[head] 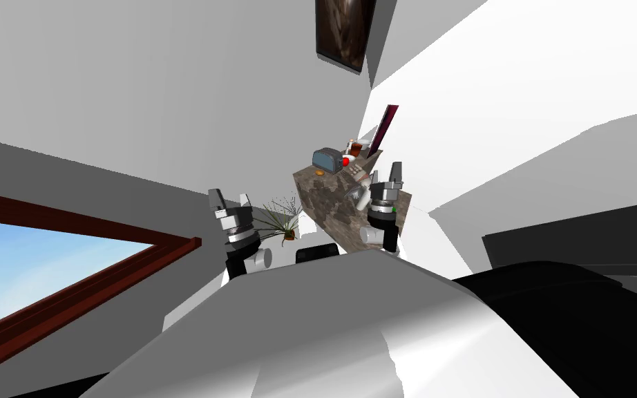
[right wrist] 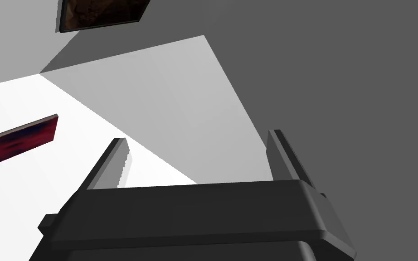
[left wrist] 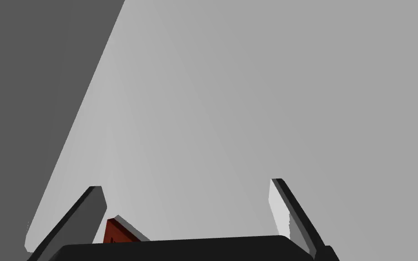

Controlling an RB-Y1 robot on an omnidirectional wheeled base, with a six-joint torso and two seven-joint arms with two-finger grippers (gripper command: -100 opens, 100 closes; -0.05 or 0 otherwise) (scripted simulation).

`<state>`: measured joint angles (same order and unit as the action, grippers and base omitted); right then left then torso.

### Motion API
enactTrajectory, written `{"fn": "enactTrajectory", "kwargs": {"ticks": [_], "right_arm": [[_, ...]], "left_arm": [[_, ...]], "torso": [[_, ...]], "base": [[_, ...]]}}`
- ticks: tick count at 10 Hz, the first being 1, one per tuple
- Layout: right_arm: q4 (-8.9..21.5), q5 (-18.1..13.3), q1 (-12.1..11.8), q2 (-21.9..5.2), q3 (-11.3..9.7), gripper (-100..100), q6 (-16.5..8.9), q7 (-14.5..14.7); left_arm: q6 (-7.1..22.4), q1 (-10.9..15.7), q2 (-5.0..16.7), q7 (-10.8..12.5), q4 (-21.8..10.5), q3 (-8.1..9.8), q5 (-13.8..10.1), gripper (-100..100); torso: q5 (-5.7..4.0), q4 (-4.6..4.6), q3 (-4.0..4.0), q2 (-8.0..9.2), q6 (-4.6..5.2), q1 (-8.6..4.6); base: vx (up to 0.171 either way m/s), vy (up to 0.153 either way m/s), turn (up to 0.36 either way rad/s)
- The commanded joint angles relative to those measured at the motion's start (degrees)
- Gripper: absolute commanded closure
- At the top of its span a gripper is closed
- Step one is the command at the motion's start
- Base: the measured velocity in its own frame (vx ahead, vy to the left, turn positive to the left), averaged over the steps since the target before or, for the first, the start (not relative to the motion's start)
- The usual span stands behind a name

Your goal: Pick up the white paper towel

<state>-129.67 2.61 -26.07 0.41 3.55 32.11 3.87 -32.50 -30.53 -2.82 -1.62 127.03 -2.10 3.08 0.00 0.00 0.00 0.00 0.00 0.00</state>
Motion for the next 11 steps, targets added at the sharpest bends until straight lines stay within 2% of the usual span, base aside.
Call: {"fn": "enactTrajectory", "kwargs": {"ticks": [1, 5, 11], "right_arm": [[1.0, -0.8, 0.1, -2.3, 0.3, -100, -0.9, 1.3], [4.1, -3.5, 0.4, -6.4, 1.5, -100, -3.5, 5.5], [11.3, -9.6, 1.2, -11.3, 4.4, -100, -8.7, 14.6]], "left_arm": [[0.0, 0.0, 0.0, 0.0, 0.0, 0.00, 0.0, 0], [0.0, 0.0, 0.0, 0.0, 0.0, -0.01, 0.0, 0], [0.0, 0.0, 0.0, 0.0, 0.0, -0.01, 0.0, 0]], "torso": [[0.00, 0.00, 0.00, 0.00, 0.00, 0.00], [0.07, 0.01, 0.02, 0.04, 0.00, 0.30], [0.08, 0.00, -0.01, -0.02, 0.00, 0.36]], "base": [[-0.005, 0.031, -0.019], [-0.011, 0.078, -0.031], [-0.006, 0.097, -0.042]]}}
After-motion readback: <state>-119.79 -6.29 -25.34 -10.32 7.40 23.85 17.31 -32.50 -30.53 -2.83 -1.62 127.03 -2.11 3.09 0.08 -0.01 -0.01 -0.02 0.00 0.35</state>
